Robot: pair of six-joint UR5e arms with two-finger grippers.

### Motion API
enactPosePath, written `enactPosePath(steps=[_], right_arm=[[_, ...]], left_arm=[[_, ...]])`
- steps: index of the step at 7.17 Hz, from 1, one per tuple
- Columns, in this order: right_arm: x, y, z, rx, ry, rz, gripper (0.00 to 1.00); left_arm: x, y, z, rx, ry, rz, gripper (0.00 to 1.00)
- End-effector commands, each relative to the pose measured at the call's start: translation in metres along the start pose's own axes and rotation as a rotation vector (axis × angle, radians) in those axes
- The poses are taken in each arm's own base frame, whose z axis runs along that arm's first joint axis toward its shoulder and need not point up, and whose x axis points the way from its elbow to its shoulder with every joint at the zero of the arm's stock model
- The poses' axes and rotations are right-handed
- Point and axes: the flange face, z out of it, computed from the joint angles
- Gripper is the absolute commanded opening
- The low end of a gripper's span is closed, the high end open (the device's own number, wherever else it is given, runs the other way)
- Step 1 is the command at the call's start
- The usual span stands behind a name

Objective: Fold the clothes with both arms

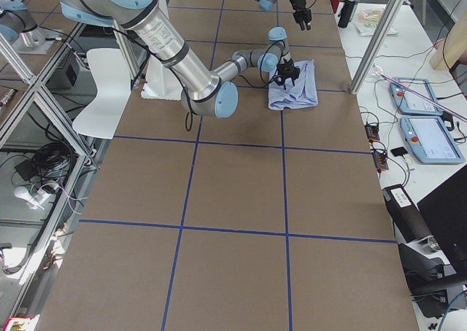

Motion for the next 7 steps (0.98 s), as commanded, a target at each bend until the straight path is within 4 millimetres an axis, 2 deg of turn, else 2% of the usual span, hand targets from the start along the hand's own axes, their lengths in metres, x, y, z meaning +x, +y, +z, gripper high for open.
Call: enactPosePath(steps=[1,4,5,6,7], right_arm=[[-0.0054,0.0080,-0.0084,-0.015,-0.012,-0.008,0.00],[-0.0079,0.0048,-0.0085,-0.009,-0.014,-0.014,0.00],[-0.0068,0.0054,-0.0084,-0.012,-0.015,-0.011,0.10],[-0.0064,0.0072,-0.0098,-0.018,-0.018,0.025,0.64],[-0.0018,0.0105,-0.0097,-0.021,-0.021,0.123,0.81]], left_arm=[[-0.0005,0.0007,0.0010,-0.001,-0.002,-0.001,0.63],[-0.0005,0.0005,0.0010,0.000,-0.002,-0.001,0.63],[-0.0005,0.0014,0.0016,-0.001,-0.002,-0.001,0.63],[0.0006,0.0014,0.0015,0.000,0.000,0.000,0.63],[-0.0005,0.0013,0.0016,0.000,-0.002,-0.001,0.63]])
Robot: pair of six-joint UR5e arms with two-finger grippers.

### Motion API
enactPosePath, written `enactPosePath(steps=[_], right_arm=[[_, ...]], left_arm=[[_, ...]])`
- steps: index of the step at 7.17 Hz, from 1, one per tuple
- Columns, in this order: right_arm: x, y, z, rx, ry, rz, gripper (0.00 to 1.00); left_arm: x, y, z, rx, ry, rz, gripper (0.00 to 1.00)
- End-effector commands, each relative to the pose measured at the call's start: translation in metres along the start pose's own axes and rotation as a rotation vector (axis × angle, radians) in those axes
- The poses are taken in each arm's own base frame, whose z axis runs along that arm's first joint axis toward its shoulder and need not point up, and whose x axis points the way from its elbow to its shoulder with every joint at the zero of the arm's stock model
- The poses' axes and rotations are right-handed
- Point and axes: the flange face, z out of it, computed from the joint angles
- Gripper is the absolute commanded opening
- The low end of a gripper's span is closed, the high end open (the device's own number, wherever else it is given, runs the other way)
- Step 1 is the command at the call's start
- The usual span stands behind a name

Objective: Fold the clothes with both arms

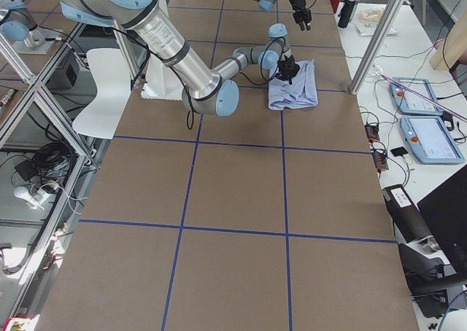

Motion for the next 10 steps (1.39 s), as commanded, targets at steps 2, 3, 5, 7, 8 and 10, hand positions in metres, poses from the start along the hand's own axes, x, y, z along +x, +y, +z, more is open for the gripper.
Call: enactPosePath(steps=[2,3,5,7,8,10], right_arm=[[0.008,0.004,0.003,0.036,-0.075,0.261,0.92],[0.007,0.003,0.003,0.041,-0.077,0.281,0.91],[0.012,-0.004,0.009,0.056,-0.070,0.285,0.91],[0.017,-0.010,0.016,0.075,-0.070,0.290,0.81],[0.018,-0.013,0.019,0.081,-0.067,0.290,0.76],[0.021,-0.008,0.017,0.072,-0.065,0.284,0.46]], left_arm=[[0.000,0.000,0.000,0.002,0.000,-0.002,0.63],[0.000,-0.001,0.000,0.003,0.000,-0.002,0.63],[0.000,-0.001,0.000,0.003,0.000,-0.002,0.63],[0.000,-0.001,0.000,0.005,0.000,-0.004,0.63],[0.000,0.000,0.000,0.003,0.000,-0.005,0.63],[0.001,0.000,0.000,0.003,0.001,-0.004,0.63]])
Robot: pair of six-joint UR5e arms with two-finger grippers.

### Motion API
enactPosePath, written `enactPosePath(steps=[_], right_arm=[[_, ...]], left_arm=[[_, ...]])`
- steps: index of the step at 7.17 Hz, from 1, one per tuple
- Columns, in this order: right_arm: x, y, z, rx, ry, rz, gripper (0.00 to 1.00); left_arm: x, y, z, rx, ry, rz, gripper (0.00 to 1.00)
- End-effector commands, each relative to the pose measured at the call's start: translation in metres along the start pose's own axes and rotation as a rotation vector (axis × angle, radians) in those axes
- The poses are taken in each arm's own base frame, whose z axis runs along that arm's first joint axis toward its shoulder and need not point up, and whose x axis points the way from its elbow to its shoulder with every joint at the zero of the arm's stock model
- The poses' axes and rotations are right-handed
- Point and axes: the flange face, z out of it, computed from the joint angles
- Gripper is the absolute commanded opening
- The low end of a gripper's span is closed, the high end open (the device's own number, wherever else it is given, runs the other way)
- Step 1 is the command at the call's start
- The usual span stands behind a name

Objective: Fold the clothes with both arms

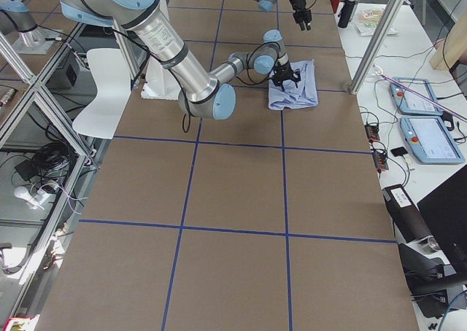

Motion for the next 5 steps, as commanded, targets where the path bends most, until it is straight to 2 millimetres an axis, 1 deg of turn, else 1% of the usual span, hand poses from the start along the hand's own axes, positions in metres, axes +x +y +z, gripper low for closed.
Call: enactPosePath(steps=[1,2,3,4,5], right_arm=[[0.0028,0.0013,-0.0029,-0.008,0.002,-0.011,0.37],[0.0033,-0.0001,-0.0028,0.004,0.007,-0.016,0.38],[0.0022,0.0026,-0.0053,0.003,0.005,-0.014,0.18],[0.0093,0.0047,-0.0043,0.001,0.011,-0.020,0.00],[0.0089,0.0062,-0.0063,-0.002,0.010,-0.023,0.00]], left_arm=[[0.0004,0.0011,0.0007,-0.002,0.000,-0.002,0.63],[0.0004,0.0011,0.0007,-0.002,0.000,-0.002,0.63],[0.0004,0.0011,0.0007,-0.002,0.000,-0.002,0.63],[0.0004,0.0013,0.0007,-0.003,0.000,-0.004,0.63],[0.0010,0.0014,0.0002,-0.002,0.001,-0.003,0.63]])
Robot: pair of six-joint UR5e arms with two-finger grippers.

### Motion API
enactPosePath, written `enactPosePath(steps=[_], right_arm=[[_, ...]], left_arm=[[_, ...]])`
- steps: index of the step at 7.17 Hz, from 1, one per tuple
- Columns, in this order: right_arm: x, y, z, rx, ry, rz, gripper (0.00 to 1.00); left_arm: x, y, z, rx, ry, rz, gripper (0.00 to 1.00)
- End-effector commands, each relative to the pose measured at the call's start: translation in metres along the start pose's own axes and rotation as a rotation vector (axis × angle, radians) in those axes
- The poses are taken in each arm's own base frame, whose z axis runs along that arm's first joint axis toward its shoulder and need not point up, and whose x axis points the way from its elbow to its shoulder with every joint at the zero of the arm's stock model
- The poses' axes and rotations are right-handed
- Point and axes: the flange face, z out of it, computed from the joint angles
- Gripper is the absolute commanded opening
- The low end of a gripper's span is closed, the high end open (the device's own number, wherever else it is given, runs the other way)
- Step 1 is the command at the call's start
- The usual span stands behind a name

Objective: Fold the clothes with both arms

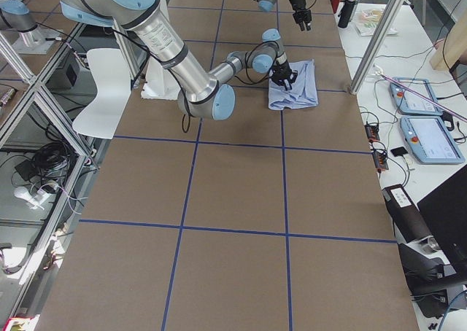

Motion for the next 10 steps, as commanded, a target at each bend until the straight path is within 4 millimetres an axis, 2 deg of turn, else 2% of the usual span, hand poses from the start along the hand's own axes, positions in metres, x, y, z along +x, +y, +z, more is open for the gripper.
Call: enactPosePath(steps=[1,2,3,4,6,10], right_arm=[[0.002,0.001,-0.001,-0.003,0.001,-0.008,0.00],[0.001,0.003,-0.002,-0.005,0.002,-0.013,0.00],[-0.001,0.007,-0.015,-0.028,-0.010,-0.013,0.00],[-0.001,0.007,-0.014,-0.019,-0.033,-0.005,0.57],[0.003,0.006,-0.010,0.003,-0.067,-0.003,0.89],[0.005,0.003,-0.005,0.012,-0.068,0.001,0.93]], left_arm=[[0.001,0.000,-0.001,0.002,0.003,0.000,0.63],[0.000,0.000,-0.002,0.002,0.002,0.000,0.63],[0.002,0.000,-0.002,0.003,-0.008,-0.005,0.63],[0.003,0.001,-0.003,0.003,-0.011,-0.007,0.63],[0.005,0.001,-0.004,0.003,-0.011,-0.007,0.63],[0.006,0.002,-0.004,0.003,-0.011,-0.006,0.63]])
